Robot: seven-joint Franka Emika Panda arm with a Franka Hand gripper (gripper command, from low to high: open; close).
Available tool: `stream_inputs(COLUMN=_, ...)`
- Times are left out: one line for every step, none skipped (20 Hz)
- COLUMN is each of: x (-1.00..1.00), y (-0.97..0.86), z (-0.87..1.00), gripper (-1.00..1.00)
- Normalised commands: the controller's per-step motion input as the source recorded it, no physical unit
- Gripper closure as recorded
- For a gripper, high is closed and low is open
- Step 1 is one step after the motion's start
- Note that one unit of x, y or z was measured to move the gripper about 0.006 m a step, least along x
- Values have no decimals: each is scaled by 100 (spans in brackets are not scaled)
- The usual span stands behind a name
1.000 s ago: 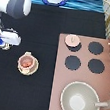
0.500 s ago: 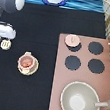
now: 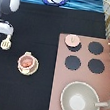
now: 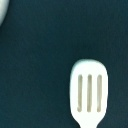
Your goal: Take the lid off the pot, put the pot on the plate, and use the tool to push the pot to the front of the table.
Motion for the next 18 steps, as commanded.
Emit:
stream_inputs(x=-100, y=0, z=-78, gripper=-100)
stream_inputs(x=-100, y=0, z=-78, gripper=-100)
stream_inputs(x=-100, y=0, z=-77, gripper=-100)
stream_inputs(x=-100, y=11, z=-75, gripper=-100)
stream_inputs(x=-90, y=21, z=-71, gripper=-100)
stream_inputs(x=-82, y=22, z=-72, gripper=-100)
stream_inputs(x=-84, y=18, z=-73, gripper=-100)
stream_inputs(x=-82, y=11, z=-73, gripper=-100)
stream_inputs(x=-84, y=4, z=-74, gripper=-100)
stream_inputs(x=-87, y=0, z=-74, gripper=-100)
stream_inputs(x=-82, y=0, z=-71, gripper=-100)
stream_inputs(x=-81, y=0, z=-68, gripper=-100)
stream_inputs(x=-80, y=-4, z=-62, gripper=-100)
stream_inputs(x=-81, y=-10, z=-60, gripper=-100)
stream_inputs(x=-75, y=-17, z=-53, gripper=-100)
stream_inputs(x=-72, y=-27, z=-45, gripper=-100)
stream_inputs(x=-67, y=-42, z=-31, gripper=-100)
stream_inputs(x=-65, y=-52, z=-22, gripper=-100)
